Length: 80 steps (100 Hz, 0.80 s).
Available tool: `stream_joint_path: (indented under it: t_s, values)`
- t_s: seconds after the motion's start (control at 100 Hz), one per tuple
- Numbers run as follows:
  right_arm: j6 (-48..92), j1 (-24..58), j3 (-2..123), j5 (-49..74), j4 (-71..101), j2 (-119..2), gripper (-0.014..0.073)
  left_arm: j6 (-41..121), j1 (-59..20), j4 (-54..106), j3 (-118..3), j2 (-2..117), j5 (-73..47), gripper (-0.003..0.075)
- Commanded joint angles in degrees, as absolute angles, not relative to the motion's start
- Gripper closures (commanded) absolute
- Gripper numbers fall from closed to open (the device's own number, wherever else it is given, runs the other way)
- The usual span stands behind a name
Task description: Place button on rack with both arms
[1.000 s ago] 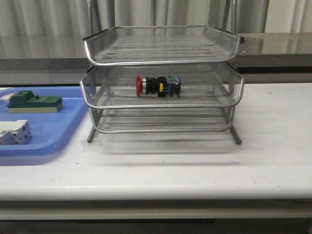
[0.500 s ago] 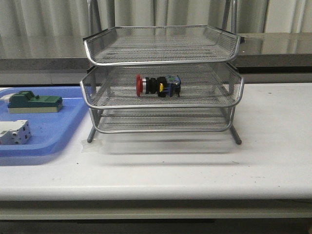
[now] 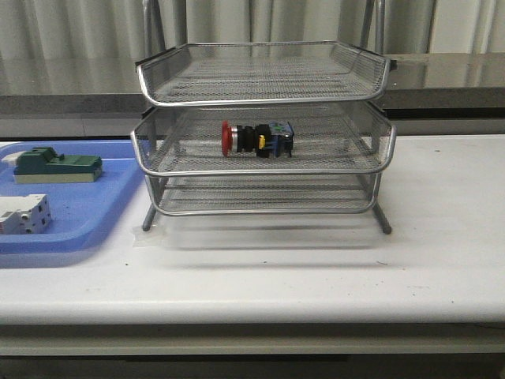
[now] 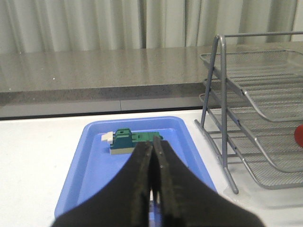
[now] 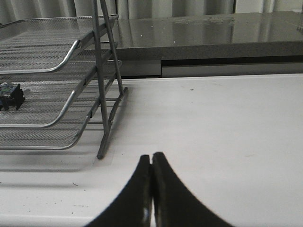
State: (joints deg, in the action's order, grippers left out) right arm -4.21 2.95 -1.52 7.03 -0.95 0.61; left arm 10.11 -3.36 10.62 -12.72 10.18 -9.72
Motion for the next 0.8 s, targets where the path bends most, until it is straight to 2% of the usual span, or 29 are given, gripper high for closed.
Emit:
stream_joint_path:
  t_s: [0.0, 0.37, 0.79]
  values:
    - [-3.8, 2.6, -0.7, 2.3, -0.6, 1.7, 0.0653, 1.5, -3.3, 3.5, -12.7, 9.6, -4.9, 0.0740]
    - [-3.8, 2.6, -0.7, 2.3, -0.6, 1.7, 0.0653, -1.5, -3.3, 1.8, -1.7, -2.2, -1.8, 0.0740]
    - [-3.8, 2.6, -0.7, 2.3, -0.6, 1.7, 0.0653, -5.9, -6.4, -2.2, 2.7, -2.1, 2.2, 0.0740]
